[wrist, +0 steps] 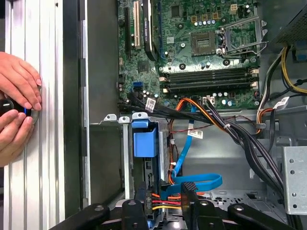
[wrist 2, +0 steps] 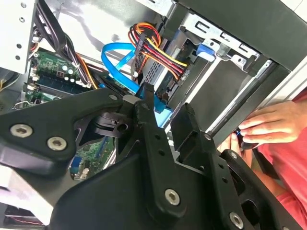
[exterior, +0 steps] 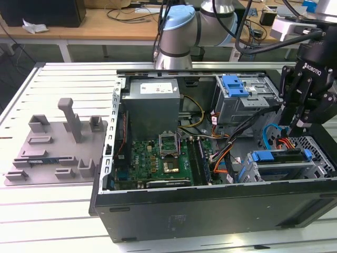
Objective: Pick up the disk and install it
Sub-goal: 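Insert the second disk wire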
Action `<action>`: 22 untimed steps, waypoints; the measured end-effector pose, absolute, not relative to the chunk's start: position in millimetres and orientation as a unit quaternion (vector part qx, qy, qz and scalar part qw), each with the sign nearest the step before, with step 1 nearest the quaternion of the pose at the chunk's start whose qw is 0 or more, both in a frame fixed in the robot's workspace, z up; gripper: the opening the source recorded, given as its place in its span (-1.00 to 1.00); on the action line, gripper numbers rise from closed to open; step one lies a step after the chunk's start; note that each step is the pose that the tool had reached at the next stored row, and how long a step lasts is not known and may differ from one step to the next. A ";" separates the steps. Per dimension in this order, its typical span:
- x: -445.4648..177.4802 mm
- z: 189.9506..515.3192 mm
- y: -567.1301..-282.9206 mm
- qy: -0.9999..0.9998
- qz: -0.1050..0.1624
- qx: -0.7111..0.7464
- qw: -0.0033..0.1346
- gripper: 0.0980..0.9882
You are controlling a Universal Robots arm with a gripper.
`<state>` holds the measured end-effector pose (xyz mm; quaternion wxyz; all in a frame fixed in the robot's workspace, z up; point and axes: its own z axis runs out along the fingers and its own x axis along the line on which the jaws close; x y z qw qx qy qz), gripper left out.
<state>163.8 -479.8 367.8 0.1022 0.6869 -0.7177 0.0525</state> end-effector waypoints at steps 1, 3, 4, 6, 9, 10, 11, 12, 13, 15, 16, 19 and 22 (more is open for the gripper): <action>163.6 366.8 -479.8 -0.718 0.053 0.686 0.103 -0.28; 163.5 365.7 -479.8 -0.720 0.054 0.684 0.104 -0.28; 163.4 365.3 -479.8 -0.720 0.055 0.684 0.105 -0.28; 163.4 364.6 -479.8 -0.720 0.056 0.683 0.106 -0.28; 163.3 363.7 -479.8 -0.721 0.057 0.682 0.107 -0.28; 163.4 363.2 -479.8 -0.721 0.057 0.682 0.108 -0.28; 163.4 362.8 -479.8 -0.721 0.058 0.682 0.108 -0.28; 163.4 362.5 -479.8 -0.722 0.058 0.681 0.108 -0.28; 163.3 362.1 -479.8 -0.722 0.058 0.681 0.108 -0.28; 163.3 361.2 -479.8 -0.723 0.057 0.680 0.108 -0.28; 163.2 360.5 -479.9 -0.724 0.057 0.679 0.108 -0.28; 163.2 358.8 -479.8 -0.727 0.057 0.676 0.108 -0.45; 163.2 357.7 -479.8 -0.729 0.057 0.674 0.109 -0.86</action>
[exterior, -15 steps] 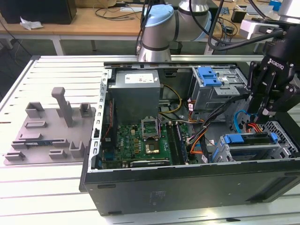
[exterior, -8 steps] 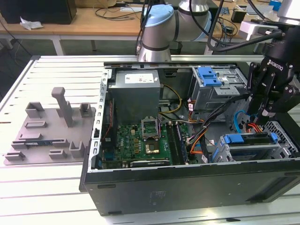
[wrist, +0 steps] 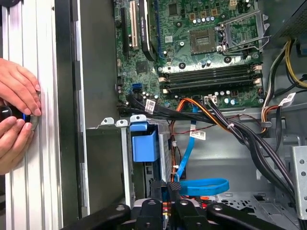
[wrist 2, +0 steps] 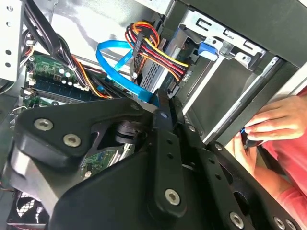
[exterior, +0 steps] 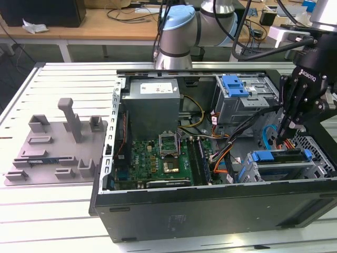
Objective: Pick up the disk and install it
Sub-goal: 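Insert the second disk wire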
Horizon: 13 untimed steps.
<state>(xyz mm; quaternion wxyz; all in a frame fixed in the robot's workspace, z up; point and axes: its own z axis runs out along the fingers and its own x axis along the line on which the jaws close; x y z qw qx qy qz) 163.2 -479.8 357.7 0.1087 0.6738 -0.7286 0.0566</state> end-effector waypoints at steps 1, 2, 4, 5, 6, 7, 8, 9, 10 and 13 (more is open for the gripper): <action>163.2 357.4 -479.8 -0.729 0.057 0.673 0.109 -0.86; 163.2 357.2 -479.8 -0.730 0.056 0.672 0.109 -0.86; 163.2 356.8 -479.8 -0.732 0.056 0.671 0.109 -0.86; 163.2 356.5 -479.8 -0.733 0.056 0.669 0.109 -0.86; 163.2 356.3 -479.9 -0.734 0.056 0.668 0.109 -0.86; 163.2 356.2 -479.8 -0.735 0.056 0.667 0.109 -0.86; 163.2 356.0 -479.8 -0.736 0.056 0.666 0.109 -0.86; 163.2 355.8 -479.9 -0.737 0.055 0.665 0.109 -0.86; 163.2 355.7 -479.9 -0.738 0.055 0.664 0.109 -0.86; 163.2 355.0 -479.8 -0.743 0.054 0.657 0.110 -0.86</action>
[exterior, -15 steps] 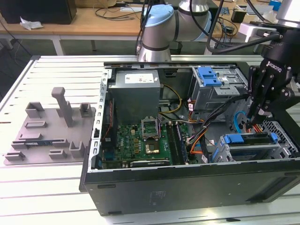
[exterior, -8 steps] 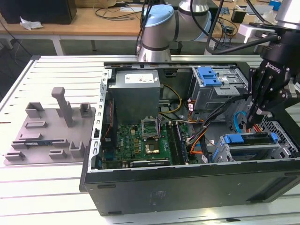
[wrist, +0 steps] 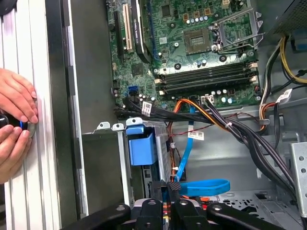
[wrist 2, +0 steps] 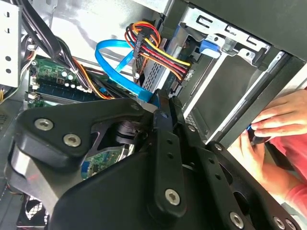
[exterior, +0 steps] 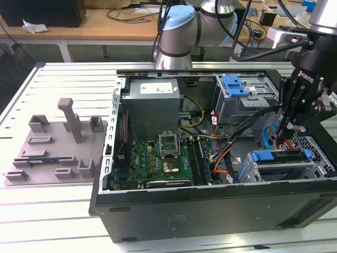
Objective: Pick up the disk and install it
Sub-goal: 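Insert the second disk wire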
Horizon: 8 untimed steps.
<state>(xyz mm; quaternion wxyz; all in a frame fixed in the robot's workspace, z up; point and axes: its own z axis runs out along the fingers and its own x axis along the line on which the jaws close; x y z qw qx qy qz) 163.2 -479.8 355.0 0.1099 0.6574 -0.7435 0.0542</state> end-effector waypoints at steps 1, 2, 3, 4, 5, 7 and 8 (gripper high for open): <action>163.2 355.0 -479.8 -0.744 0.054 0.657 0.110 -0.86; 163.2 355.0 -479.8 -0.744 0.054 0.657 0.110 -0.86; 163.2 355.0 -479.8 -0.744 0.054 0.657 0.110 -0.86; 163.2 355.0 -479.8 -0.744 0.054 0.657 0.110 -0.86; 163.2 355.0 -479.8 -0.744 0.054 0.657 0.110 -0.86; 163.2 355.0 -479.8 -0.744 0.054 0.657 0.110 -0.86; 163.2 354.9 -479.8 -0.744 0.054 0.657 0.110 -0.86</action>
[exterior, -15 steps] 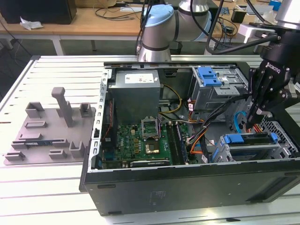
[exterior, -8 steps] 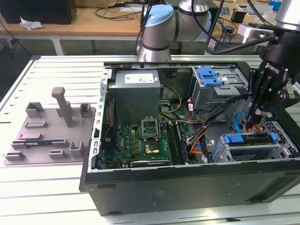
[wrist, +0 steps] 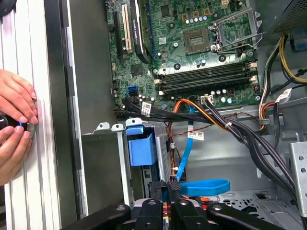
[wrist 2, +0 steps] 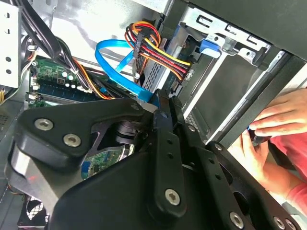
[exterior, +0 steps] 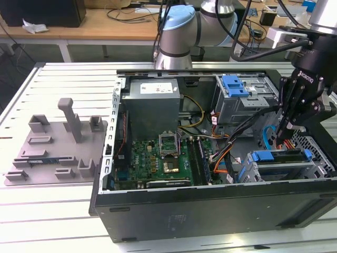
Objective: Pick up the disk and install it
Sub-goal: 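Insert the second disk wire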
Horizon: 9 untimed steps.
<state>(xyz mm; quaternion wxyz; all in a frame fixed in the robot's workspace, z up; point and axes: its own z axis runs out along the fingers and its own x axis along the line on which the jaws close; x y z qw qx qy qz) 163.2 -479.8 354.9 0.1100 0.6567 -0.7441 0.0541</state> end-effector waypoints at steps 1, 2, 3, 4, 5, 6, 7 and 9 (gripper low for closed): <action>163.2 354.7 -480.3 -0.744 0.054 0.657 0.110 -0.86; 163.3 354.7 -481.4 -0.744 0.054 0.657 0.110 -0.86; 163.2 355.0 -483.5 -0.744 0.053 0.657 0.108 -0.86; 163.2 354.9 -486.0 -0.745 0.053 0.657 0.106 -0.86; 163.2 354.9 -487.9 -0.745 0.053 0.657 0.105 -0.86; 163.1 354.9 -489.6 -0.745 0.052 0.657 0.104 -0.86; 163.1 355.0 -492.8 -0.745 0.052 0.657 0.103 -0.86; 163.1 354.9 -498.9 -0.745 0.050 0.657 0.099 -0.86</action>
